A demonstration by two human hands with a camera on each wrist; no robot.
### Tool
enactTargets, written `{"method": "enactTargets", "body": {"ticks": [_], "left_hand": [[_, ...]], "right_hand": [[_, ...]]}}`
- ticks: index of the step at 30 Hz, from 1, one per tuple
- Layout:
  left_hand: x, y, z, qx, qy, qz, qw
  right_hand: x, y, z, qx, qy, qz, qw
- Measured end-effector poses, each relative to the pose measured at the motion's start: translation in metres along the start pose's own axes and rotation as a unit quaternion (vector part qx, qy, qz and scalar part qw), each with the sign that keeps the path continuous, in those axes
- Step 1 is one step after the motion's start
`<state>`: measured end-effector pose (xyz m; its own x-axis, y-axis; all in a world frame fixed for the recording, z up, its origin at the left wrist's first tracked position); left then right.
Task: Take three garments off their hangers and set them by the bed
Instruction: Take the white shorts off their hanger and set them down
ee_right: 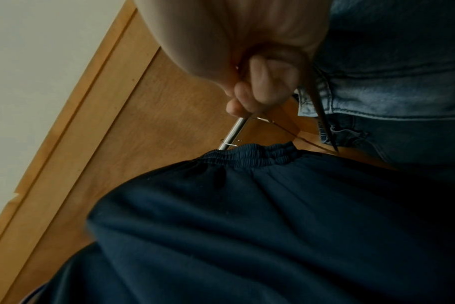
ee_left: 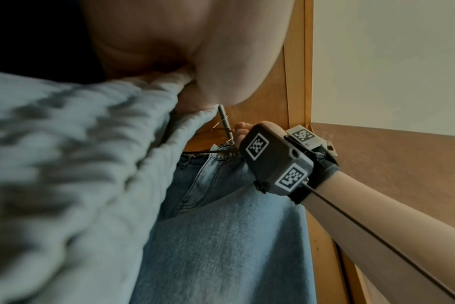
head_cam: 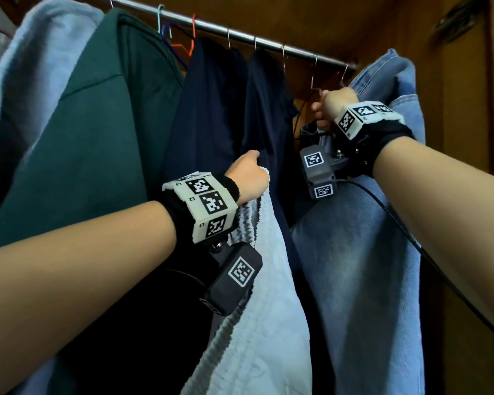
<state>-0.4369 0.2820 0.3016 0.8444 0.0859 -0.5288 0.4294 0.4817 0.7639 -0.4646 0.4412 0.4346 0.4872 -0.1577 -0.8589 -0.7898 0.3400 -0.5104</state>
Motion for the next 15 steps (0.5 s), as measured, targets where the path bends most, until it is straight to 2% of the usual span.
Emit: {"method": "enactTargets", "body": {"ticks": [3, 6, 8, 12, 15], "left_hand": [[0.005, -0.003, -0.007, 0.01, -0.013, -0.009, 1.0], [0.015, -0.005, -0.009, -0.012, -0.012, -0.014, 1.0], [0.023, -0.009, -0.009, -0.014, -0.005, -0.022, 1.0], [0.054, -0.023, -0.015, 0.008, -0.001, -0.025, 1.0], [0.081, -0.035, -0.025, 0.005, 0.01, -0.013, 1.0]], "right_hand": [[0.01, 0.0, -0.002, -0.042, 0.029, 0.011, 0.999], [0.03, 0.006, 0.006, 0.035, 0.06, 0.024, 0.997], [0.052, 0.016, 0.012, 0.041, 0.077, 0.015, 0.996], [0.123, 0.044, -0.003, -0.014, 0.032, -0.026, 0.999], [0.182, 0.057, -0.011, -0.019, 0.012, -0.003, 1.0]]}}
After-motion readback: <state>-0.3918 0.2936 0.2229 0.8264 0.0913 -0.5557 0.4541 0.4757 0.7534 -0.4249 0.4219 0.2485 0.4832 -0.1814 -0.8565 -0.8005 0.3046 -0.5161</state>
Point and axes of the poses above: each hand's wrist, its own x-axis away from the middle knuckle, its own z-axis out of the back of the hand, y = z × x, the point moved 7 cm from there along -x, towards the middle knuckle, and after that the axes turned 11 degrees about z, right-handed, at the moved point
